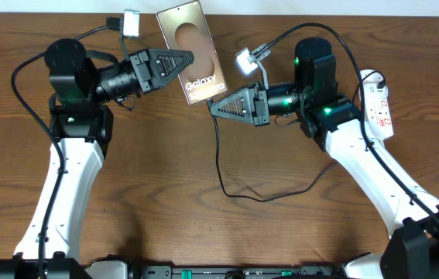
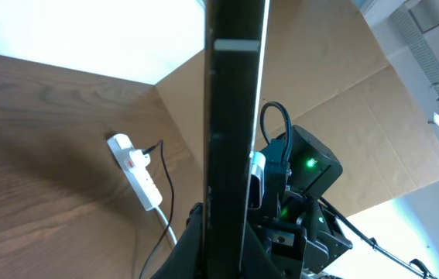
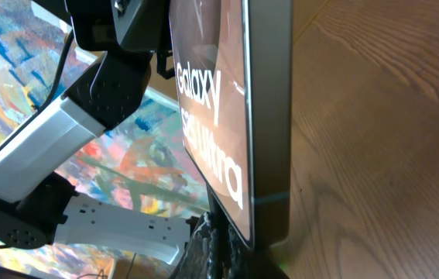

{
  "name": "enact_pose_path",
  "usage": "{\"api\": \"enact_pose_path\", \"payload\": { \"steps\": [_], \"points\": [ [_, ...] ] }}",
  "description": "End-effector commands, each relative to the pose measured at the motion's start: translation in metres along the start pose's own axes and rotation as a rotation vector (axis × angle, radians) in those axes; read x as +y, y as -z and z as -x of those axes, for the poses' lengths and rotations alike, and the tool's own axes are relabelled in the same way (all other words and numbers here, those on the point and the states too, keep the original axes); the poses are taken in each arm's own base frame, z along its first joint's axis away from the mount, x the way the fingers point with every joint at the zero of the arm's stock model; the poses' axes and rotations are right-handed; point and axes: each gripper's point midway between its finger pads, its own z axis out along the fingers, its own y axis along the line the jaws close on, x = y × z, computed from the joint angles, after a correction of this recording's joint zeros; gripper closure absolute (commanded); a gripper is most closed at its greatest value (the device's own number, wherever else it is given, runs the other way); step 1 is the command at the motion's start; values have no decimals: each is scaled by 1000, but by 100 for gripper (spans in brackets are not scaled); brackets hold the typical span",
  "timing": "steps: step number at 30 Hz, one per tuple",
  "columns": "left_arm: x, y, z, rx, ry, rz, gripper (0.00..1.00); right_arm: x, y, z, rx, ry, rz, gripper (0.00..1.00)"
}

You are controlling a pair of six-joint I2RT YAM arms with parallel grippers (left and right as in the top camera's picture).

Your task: Plug charger to phone and switch on socket

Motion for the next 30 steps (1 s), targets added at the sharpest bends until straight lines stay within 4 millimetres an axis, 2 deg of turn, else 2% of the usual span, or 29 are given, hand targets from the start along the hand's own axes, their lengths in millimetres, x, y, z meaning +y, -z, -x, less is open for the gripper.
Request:
{"api": "enact_pose_path", "payload": {
  "steps": [1,5,8,9,11,12,19,24,27,30],
  "points": [
    [-29,-1,-20,120,-43,-94,93,-9,3,20,-74,29,-79,99],
    [-29,-1,-20,120,-43,-95,93,-4,3,16,-54,36,-52,99],
    [-29,-1,-21,124,-43,-97,93,4,5,10,-19,57,3,61],
    [-29,-1,-21,126,-43,-98,93,6,8,9,-13,63,16,44],
    [-29,-1,-21,126,-43,-99,93,6,16,11,-14,61,28,23],
    [-29,-1,-21,126,-43,-99,93,5,19,12,-19,60,26,21],
    [-30,-1,-23,140,-36,-105,93,1,31,18,-44,74,11,26],
    [-27,-1,-25,144,-12,-98,93,10,19,11,-9,91,48,33],
    [-27,-1,-25,143,-13,-98,93,15,10,8,8,104,65,44],
    [-27,-1,-25,145,-7,-97,93,21,4,7,15,142,81,49]
  ]
}}
